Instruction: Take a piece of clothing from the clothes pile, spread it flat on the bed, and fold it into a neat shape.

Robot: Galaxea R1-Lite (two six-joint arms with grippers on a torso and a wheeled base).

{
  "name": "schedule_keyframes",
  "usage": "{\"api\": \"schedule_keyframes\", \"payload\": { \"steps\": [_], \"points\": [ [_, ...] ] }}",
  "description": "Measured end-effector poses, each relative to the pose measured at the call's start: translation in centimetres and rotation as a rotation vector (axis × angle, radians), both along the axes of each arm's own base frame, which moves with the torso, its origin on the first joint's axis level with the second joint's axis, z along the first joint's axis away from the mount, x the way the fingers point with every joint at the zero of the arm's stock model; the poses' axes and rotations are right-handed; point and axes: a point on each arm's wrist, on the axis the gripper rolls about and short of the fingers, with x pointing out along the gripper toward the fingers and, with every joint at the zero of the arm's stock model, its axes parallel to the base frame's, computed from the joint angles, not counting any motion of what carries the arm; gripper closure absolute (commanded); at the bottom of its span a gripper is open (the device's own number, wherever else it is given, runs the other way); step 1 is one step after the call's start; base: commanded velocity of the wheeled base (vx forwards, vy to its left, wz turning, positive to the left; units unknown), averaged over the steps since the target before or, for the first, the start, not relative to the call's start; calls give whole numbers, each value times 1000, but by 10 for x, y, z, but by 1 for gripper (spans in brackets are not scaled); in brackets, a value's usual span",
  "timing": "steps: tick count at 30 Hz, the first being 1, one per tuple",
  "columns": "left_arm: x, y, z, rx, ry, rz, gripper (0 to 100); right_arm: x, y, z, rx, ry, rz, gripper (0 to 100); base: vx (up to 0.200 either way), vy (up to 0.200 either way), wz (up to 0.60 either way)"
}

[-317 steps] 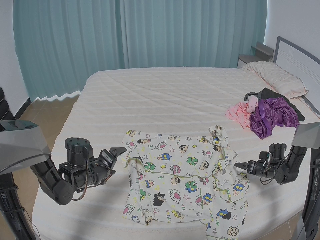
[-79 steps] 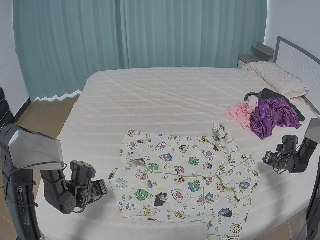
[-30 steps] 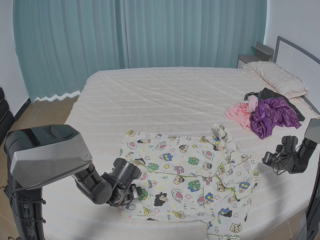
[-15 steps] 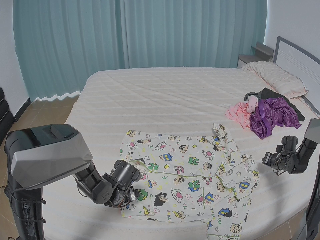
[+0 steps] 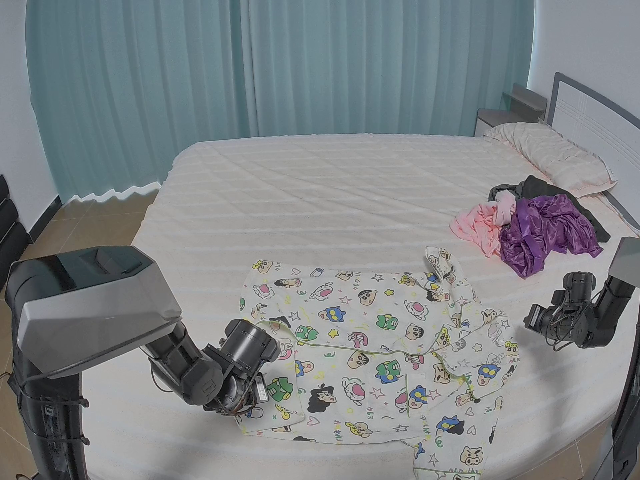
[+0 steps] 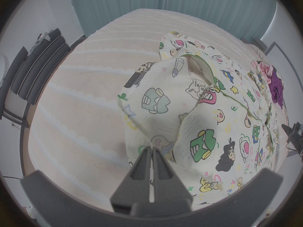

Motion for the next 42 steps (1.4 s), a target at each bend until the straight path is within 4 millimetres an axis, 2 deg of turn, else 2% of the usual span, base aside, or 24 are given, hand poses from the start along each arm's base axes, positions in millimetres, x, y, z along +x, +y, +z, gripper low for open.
{"api": "schedule_keyframes", "payload": {
  "steps": [12, 20, 30, 42],
  "points": [
    [-12, 13, 9, 29, 49, 18, 100, 0, 0, 0, 1, 1, 1, 100, 0, 0, 0],
    [-31, 33, 15, 50, 93, 40, 100, 0, 0, 0, 1, 2, 2, 100, 0, 0, 0],
    [-57, 62, 7, 54, 204, 81, 100, -1, 0, 0, 2, 4, 1, 100, 0, 0, 0],
    [-56, 75, -3, 44, 223, 126, 100, -1, 1, 0, 1, 2, 2, 100, 0, 0, 0]
  ]
}}
